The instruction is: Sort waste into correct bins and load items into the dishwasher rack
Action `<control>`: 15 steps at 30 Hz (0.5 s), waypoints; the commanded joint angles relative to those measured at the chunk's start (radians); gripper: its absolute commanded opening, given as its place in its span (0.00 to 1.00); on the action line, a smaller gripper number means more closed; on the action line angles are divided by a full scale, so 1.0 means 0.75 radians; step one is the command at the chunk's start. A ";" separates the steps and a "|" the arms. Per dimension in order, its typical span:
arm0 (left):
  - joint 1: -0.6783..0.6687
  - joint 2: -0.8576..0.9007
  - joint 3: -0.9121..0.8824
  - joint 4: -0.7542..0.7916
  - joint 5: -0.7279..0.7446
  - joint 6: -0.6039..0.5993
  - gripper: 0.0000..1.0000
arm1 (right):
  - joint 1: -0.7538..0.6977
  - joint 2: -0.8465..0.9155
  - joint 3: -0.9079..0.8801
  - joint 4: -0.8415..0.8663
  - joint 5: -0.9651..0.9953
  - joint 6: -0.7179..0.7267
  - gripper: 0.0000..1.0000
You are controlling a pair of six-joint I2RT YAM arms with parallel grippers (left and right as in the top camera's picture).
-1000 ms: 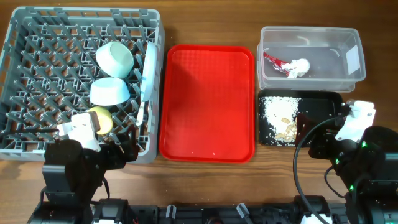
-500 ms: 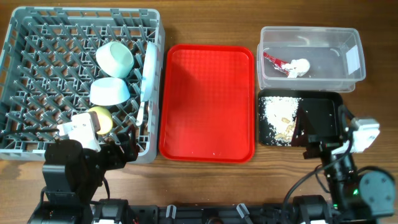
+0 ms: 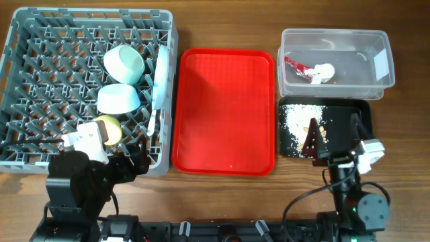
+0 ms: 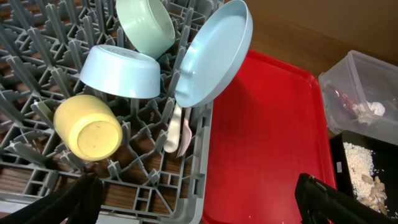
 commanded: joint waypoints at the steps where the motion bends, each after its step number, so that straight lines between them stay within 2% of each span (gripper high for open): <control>1: -0.006 -0.004 -0.007 0.003 -0.014 0.013 1.00 | 0.007 -0.022 -0.051 0.009 -0.023 -0.023 1.00; 6: -0.006 -0.004 -0.007 0.003 -0.014 0.013 1.00 | 0.007 -0.023 -0.157 0.007 -0.050 -0.022 1.00; 8: -0.006 -0.004 -0.007 0.003 -0.014 0.013 1.00 | 0.007 -0.023 -0.154 -0.068 -0.066 -0.032 1.00; 15: -0.006 -0.004 -0.007 0.003 -0.014 0.013 1.00 | 0.007 -0.023 -0.154 -0.120 -0.085 -0.208 1.00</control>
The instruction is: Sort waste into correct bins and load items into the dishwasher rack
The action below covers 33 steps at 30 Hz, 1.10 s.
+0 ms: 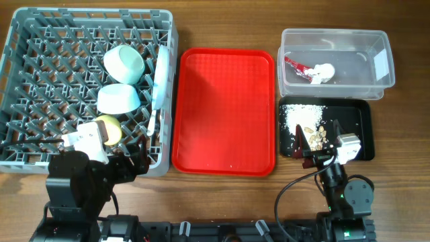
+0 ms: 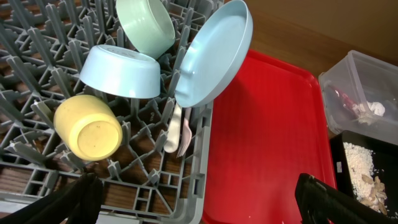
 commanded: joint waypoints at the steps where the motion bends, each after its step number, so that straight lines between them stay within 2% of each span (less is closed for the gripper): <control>1: -0.006 -0.004 -0.007 0.003 -0.014 0.013 1.00 | 0.007 -0.020 -0.002 -0.001 -0.034 -0.100 1.00; 5: -0.006 -0.004 -0.007 0.003 -0.014 0.013 1.00 | 0.007 -0.020 -0.002 0.002 -0.033 0.027 1.00; 29: -0.006 -0.004 -0.007 0.003 -0.014 0.013 1.00 | 0.007 -0.019 -0.002 0.002 -0.032 0.026 1.00; 33: -0.006 -0.081 -0.018 -0.052 -0.029 0.034 1.00 | 0.007 -0.019 -0.002 0.002 -0.032 0.027 1.00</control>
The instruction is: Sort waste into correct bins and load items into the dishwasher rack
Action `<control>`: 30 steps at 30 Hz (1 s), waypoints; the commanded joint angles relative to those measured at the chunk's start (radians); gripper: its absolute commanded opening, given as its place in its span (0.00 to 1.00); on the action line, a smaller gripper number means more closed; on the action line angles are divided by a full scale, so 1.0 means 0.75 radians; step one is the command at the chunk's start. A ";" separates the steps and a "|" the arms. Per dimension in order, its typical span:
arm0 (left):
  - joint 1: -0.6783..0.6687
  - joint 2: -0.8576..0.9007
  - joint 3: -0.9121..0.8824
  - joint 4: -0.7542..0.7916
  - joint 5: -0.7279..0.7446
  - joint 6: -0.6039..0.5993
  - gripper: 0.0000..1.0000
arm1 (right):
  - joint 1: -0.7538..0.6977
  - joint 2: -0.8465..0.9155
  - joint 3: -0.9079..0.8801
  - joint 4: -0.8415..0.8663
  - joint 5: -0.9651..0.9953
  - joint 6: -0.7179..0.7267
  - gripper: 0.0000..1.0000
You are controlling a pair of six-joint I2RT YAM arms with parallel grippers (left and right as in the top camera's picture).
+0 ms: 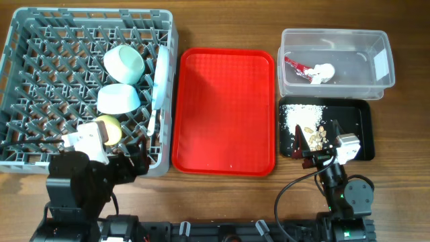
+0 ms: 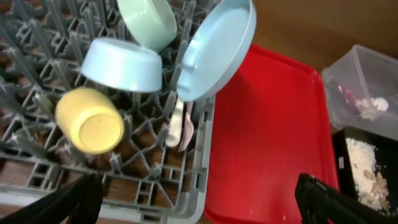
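The grey dishwasher rack (image 1: 40,87) holds a green bowl (image 1: 124,62), a pale blue bowl (image 1: 118,99), a yellow cup (image 1: 109,129), an upright blue plate (image 1: 161,75) and a pale utensil (image 2: 178,124). My left gripper (image 2: 199,205) hangs open and empty over the rack's front right corner. The red tray (image 1: 225,111) is bare. A clear bin (image 1: 336,64) contains a red wrapper and a white crumpled piece. Over the front left of the black tray (image 1: 359,121) of crumbs sits my right gripper (image 1: 306,144); its jaws are too small to read.
The rack, red tray and both bins fill the table from left to right. Both arm bases stand at the front edge. Bare wood shows along the front edge between the arms.
The left wrist view has shifted slightly and is blurred, so the left gripper has moved a little. Nothing in the overhead view has changed.
At first my right arm stood farther right, its gripper over the middle of the black tray. By 1.1 s ago it had moved left to the tray's front left part, where it stays. The left gripper stayed open by the rack's corner throughout.
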 commanded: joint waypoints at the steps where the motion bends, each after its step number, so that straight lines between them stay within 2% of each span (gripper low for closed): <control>1: -0.006 -0.110 -0.047 0.011 -0.047 0.034 1.00 | 0.007 -0.018 -0.002 0.002 -0.023 0.014 1.00; 7: -0.006 -0.423 -0.537 0.476 -0.028 0.027 1.00 | 0.007 -0.018 -0.002 0.002 -0.023 0.014 1.00; 11: -0.006 -0.625 -0.911 0.919 0.056 0.027 1.00 | 0.007 -0.018 -0.002 0.002 -0.023 0.014 1.00; 16: -0.005 -0.705 -1.125 1.265 0.022 0.027 1.00 | 0.007 -0.018 -0.002 0.002 -0.023 0.014 1.00; 20: -0.006 -0.705 -1.200 1.282 0.003 0.027 1.00 | 0.007 -0.018 -0.002 0.002 -0.023 0.014 1.00; 30: -0.006 -0.705 -1.200 1.287 0.003 0.027 1.00 | 0.007 -0.018 -0.002 0.002 -0.023 0.014 1.00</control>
